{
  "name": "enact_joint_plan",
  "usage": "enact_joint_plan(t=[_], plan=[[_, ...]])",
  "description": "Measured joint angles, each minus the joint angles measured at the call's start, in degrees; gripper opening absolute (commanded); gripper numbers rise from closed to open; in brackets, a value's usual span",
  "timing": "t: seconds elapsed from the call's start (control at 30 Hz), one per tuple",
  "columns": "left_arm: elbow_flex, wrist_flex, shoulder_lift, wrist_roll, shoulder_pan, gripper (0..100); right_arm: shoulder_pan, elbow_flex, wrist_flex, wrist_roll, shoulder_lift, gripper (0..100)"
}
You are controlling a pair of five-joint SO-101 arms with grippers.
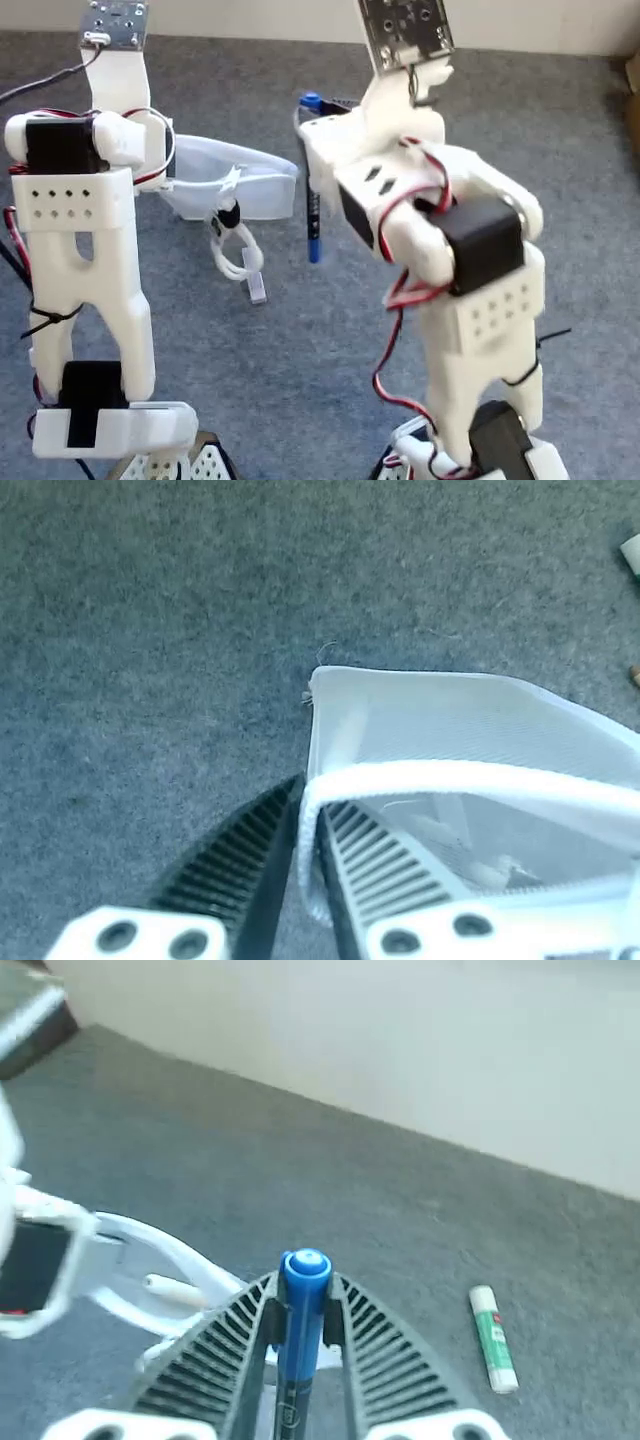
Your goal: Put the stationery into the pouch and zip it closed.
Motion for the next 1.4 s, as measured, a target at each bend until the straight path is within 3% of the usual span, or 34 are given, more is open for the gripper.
enact_joint_plan(t=[0.43,0.73,0.97,1.4], plan=[[1.9,0.0,-1.0,0.1,0.0,1,-7.5,0.0,-11.3,0.4,-5.2,0.5],[4.0,-0.2,-1.9,0.1,0.0,1,-7.5,0.0,-22.9,0.4,-5.2,0.5],[4.2,-0.2,-1.9,0.1,0.0,1,-7.5,0.1,-26.0,0.4,-5.2,0.5],[4.2,-0.2,-1.9,0.1,0.0,1,-10.1,16.9,-39.5,0.4,-5.1,0.5]])
